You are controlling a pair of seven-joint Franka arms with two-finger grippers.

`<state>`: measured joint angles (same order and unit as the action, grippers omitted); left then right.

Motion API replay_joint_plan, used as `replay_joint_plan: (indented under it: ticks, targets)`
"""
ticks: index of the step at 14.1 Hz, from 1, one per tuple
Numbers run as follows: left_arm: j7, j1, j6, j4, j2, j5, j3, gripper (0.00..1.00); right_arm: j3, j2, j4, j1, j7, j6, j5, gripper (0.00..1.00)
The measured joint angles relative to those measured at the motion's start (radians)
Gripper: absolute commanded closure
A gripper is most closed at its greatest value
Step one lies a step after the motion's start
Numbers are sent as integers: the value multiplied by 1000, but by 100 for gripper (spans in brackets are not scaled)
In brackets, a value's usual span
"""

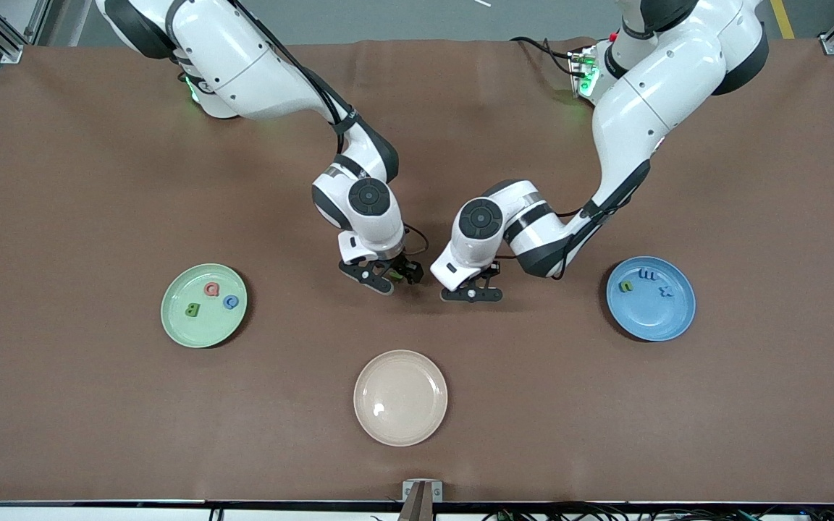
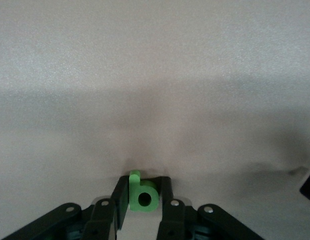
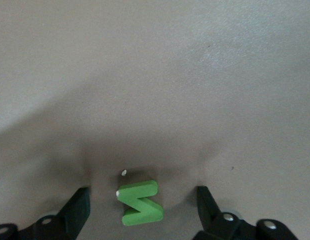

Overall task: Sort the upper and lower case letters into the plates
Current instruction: 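Place the b in the blue plate while the right gripper places the Z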

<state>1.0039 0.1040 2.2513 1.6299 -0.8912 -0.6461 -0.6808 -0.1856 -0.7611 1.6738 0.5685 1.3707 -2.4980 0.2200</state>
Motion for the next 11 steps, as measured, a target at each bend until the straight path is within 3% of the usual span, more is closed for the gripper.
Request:
replay_joint_plan:
  ticks: [1,4,5,11]
  targets:
    - [0,0,-1,0,0,1,0,83,0,1,-2,1,0,3,16,47]
    - [19,0,-1,-1,0,1,0,94,0,1,-12,1,0,2,39,96]
    - [23,-1,-1,-1,0,1,0,96,0,1,-15,1,0,2,39,100]
    - [21,-31,-46,-10,42,1,2,97,15,4,-20,-38,-39,9,40,100]
